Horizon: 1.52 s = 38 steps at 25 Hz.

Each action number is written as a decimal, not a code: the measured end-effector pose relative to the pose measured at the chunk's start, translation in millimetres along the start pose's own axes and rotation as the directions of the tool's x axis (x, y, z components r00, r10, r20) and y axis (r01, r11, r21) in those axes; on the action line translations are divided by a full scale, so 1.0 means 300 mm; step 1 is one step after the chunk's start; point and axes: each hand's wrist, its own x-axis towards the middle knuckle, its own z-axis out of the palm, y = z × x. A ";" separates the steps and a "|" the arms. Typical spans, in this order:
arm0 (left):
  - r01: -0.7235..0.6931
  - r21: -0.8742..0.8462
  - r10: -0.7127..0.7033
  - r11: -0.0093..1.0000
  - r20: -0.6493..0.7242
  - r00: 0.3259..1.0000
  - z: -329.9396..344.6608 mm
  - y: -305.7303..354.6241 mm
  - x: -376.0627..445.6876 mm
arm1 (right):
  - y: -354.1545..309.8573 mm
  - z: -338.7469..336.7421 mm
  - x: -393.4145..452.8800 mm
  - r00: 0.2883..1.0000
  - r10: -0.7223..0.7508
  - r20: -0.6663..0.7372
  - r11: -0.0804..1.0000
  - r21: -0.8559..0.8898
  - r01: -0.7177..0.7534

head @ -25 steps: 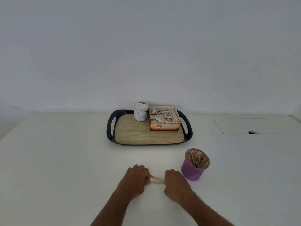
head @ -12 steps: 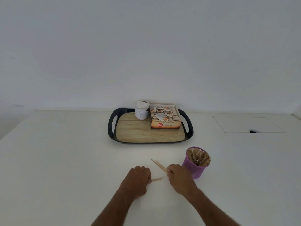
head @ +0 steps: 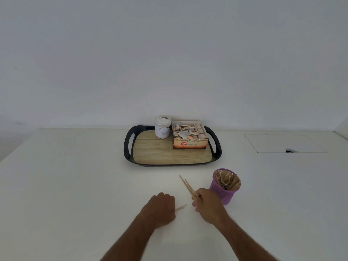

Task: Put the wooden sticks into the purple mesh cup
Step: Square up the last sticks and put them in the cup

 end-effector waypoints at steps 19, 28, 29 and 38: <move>-0.177 -0.939 -0.387 0.296 -0.287 0.876 -0.166 0.254 0.152 | -0.026 -0.384 -0.026 0.787 -0.028 -0.616 0.904 0.321 0.283; -0.158 -0.946 -0.376 0.284 -0.262 0.889 -0.220 0.462 0.288 | 0.060 -0.333 0.000 0.811 0.020 -0.585 0.942 0.282 0.180; -0.148 -0.933 -0.359 0.327 -0.268 0.894 -0.213 0.467 0.291 | 0.068 -0.326 0.003 0.814 0.006 -0.581 0.949 0.261 0.179; -0.154 -0.913 -0.413 0.379 -0.316 0.855 -0.208 0.471 0.299 | 0.046 -0.336 0.019 0.772 0.006 -0.636 0.912 0.319 0.256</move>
